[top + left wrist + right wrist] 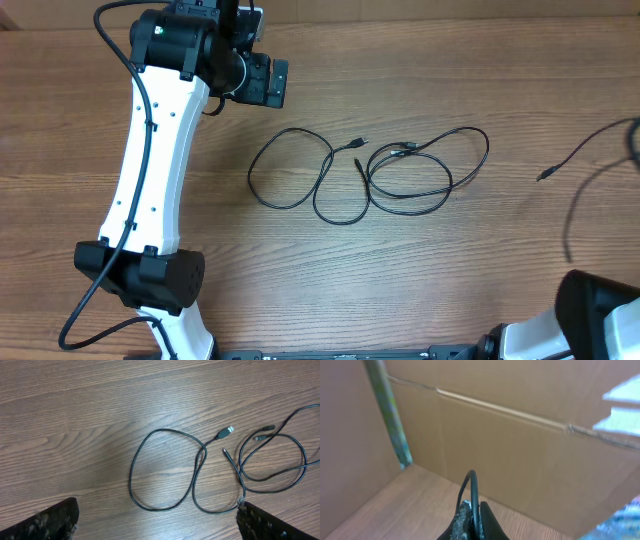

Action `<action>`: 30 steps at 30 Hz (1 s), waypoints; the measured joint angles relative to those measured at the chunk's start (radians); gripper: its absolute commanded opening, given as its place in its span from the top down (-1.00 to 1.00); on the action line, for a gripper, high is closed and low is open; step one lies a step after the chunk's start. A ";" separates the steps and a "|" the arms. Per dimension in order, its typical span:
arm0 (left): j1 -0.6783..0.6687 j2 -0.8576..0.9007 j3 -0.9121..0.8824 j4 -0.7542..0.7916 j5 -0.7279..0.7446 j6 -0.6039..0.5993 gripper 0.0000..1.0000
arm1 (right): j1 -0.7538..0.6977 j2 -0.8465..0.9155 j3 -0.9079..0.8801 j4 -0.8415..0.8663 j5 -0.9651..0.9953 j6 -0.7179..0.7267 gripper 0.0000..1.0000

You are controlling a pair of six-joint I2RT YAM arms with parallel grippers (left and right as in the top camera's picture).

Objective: Untangle cables

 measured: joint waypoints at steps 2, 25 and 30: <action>0.000 0.000 0.000 0.000 0.000 0.000 -1.00 | -0.113 0.020 0.000 -0.006 -0.100 0.008 0.92; 0.000 0.000 0.000 0.000 0.000 0.000 -0.99 | -0.610 0.129 -0.740 0.224 -0.570 0.094 0.93; 0.000 0.000 0.000 0.000 0.000 0.000 -0.99 | -0.682 0.129 -0.848 0.277 -0.583 0.133 0.93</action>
